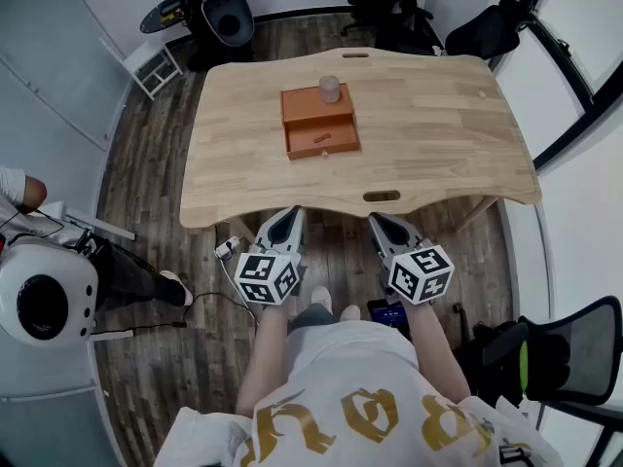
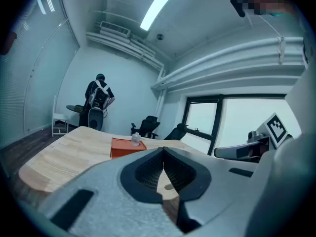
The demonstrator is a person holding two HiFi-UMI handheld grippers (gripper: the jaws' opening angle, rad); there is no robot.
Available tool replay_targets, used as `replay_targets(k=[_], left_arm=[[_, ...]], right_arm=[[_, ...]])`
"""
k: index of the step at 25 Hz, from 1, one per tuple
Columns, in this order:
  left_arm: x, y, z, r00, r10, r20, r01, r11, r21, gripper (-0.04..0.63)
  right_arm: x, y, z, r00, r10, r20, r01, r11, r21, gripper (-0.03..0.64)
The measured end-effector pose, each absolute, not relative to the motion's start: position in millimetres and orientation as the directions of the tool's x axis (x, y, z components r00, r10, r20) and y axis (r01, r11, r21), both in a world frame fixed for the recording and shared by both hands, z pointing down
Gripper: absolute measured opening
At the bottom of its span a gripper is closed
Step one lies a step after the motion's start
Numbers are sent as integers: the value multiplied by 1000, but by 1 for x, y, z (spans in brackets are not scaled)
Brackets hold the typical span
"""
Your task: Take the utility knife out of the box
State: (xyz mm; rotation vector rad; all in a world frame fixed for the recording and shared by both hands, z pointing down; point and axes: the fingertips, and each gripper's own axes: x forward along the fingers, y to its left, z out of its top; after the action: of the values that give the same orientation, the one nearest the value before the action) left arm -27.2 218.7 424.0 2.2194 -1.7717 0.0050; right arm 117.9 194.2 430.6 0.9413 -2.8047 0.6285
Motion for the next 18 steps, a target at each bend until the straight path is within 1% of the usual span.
replay_targets(k=[4, 7, 18], left_arm=[[-20, 224, 421, 249, -955, 160, -945, -203, 257, 11], [-17, 226, 417, 252, -954, 161, -944, -206, 256, 11], [-16, 231, 419, 247, -954, 172, -943, -196, 268, 11]], right_arm=[[126, 198, 431, -801, -556, 221, -597, 718, -358, 11], [130, 197, 428, -799, -564, 209, -599, 712, -367, 11], [134, 198, 439, -779, -572, 257, -627, 700, -344, 12]])
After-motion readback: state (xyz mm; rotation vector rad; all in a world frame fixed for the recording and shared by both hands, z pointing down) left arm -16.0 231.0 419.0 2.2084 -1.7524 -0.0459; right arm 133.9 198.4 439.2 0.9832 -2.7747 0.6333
